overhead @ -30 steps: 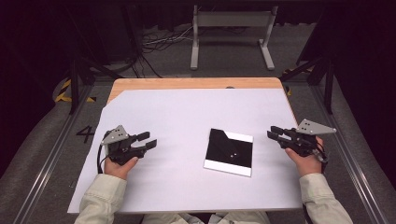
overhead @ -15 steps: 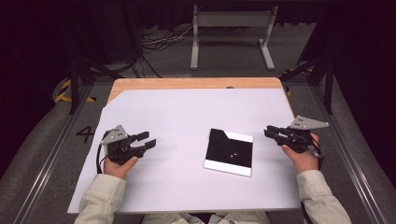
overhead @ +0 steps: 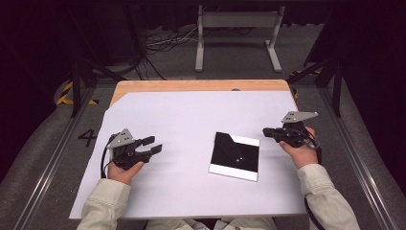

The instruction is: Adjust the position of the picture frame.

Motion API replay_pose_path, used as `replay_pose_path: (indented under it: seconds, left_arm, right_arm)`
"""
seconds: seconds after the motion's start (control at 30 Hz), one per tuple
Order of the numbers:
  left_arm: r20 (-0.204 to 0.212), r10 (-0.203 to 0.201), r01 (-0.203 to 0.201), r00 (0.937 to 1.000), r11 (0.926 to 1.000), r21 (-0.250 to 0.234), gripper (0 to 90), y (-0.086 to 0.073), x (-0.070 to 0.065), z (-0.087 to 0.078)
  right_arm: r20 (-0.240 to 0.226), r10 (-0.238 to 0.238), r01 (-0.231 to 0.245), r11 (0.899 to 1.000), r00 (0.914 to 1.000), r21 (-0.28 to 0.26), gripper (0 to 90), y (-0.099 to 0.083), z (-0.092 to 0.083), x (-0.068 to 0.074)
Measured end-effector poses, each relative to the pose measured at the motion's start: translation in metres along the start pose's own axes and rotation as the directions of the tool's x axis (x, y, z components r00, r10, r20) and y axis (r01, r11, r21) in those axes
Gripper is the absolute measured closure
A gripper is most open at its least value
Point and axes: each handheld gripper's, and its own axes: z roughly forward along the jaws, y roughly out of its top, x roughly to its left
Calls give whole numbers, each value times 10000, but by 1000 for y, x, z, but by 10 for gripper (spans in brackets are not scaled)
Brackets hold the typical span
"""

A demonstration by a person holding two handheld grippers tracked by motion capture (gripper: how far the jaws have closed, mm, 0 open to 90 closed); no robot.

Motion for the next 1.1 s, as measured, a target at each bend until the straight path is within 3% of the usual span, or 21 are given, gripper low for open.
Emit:
replay_pose_path:
  seconds: [0.3,0.67,1.1]
  left_arm:
    - [30,112,-112,9999,9997,216,499,0,-3,4]
    - [15,117,-118,9999,9995,294,495,0,-3,5]
    - [102,183,-186,9998,9993,327,499,0,-4,5]
  right_arm:
    - [10,186,-186,9962,9998,851,899,6,12,-6]
    - [-120,382,-356,9845,9992,1720,900,7,36,-10]
    - [-50,796,-764,9713,9968,2251,900,-4,53,-20]
